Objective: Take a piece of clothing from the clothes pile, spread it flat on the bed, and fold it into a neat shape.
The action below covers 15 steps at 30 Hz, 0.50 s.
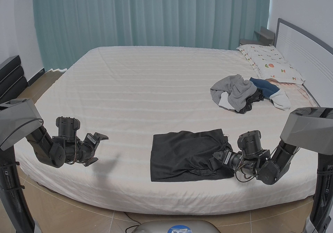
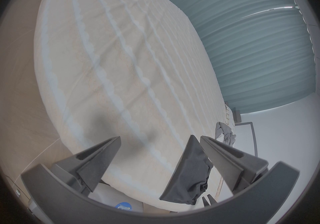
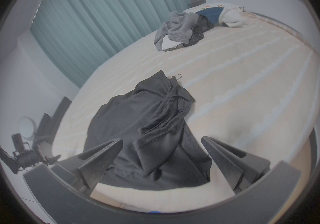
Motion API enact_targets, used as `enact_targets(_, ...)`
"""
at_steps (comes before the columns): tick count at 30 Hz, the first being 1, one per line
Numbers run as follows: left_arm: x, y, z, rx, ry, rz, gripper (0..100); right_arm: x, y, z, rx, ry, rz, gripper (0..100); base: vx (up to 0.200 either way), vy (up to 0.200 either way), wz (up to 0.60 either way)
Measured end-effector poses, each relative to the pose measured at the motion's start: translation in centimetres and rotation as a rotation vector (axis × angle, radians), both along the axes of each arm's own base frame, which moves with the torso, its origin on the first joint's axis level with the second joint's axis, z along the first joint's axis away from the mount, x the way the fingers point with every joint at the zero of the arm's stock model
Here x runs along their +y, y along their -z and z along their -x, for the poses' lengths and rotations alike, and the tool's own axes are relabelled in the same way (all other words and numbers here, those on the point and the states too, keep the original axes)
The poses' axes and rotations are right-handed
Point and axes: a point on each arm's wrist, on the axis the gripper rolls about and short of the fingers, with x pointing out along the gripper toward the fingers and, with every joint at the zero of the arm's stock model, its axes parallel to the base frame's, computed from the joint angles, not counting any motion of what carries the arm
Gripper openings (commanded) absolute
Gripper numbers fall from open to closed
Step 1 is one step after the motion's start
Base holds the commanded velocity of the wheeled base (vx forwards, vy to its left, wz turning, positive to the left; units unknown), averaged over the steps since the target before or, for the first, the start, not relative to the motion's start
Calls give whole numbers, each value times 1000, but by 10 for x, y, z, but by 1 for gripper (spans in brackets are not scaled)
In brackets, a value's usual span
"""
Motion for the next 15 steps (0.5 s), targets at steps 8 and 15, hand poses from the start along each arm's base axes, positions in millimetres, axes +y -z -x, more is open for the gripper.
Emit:
enact_targets(8, 0, 0, 0, 1, 1, -1, 100, 9, 4, -11, -5, -1, 90, 100, 0, 0, 0)
enact_targets(15, 0, 1, 0, 2, 1, -3, 100, 9, 13, -6, 27, -24, 120, 100, 0, 0, 0)
